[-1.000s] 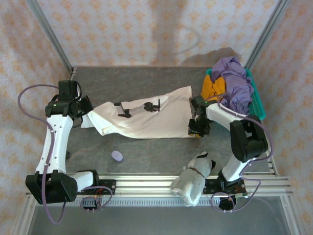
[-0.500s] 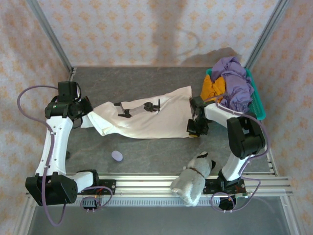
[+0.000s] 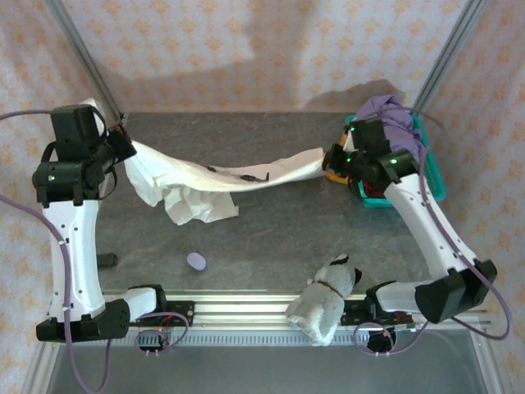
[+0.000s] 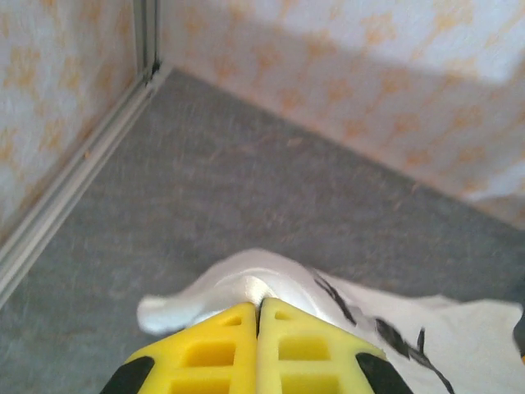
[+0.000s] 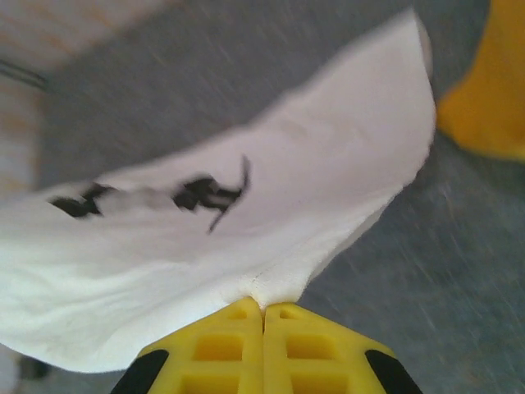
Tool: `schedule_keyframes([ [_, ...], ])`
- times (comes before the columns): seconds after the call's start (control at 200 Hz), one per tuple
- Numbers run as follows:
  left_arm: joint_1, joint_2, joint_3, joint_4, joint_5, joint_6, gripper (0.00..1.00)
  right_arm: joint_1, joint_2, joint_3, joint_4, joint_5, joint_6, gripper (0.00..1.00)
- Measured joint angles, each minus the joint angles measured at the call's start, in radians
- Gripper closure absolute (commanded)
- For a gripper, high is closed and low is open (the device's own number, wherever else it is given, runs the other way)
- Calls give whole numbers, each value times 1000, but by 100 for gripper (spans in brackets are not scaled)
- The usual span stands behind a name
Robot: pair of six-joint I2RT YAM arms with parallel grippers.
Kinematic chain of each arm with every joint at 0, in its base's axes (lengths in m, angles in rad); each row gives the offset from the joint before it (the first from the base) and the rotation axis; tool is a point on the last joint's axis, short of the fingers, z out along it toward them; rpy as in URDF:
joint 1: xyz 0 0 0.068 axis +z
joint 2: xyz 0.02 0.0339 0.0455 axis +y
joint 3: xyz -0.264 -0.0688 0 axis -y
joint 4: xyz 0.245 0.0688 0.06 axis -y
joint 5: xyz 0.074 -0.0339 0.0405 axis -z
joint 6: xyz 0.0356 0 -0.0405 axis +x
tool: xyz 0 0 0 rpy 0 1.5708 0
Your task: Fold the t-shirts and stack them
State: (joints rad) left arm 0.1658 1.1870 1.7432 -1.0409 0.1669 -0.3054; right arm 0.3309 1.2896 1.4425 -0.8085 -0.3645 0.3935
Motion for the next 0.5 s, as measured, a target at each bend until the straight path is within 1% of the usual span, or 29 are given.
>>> schedule_keyframes([
  [0.085, 0, -3, 33, 39, 8, 0, 100, 0, -31, 74, 25, 21, 15, 100],
  [0.255, 0, -39, 34, 212, 29, -2, 100, 2, -55, 183, 41, 53, 18, 100],
  [0.41, 0, -73, 59, 362, 14, -8, 100, 23, -84, 224, 71, 106, 10, 100],
  [0.501, 0, -90, 77, 419, 2, -7, 100, 40, -126, 226, 109, 146, -8, 100],
])
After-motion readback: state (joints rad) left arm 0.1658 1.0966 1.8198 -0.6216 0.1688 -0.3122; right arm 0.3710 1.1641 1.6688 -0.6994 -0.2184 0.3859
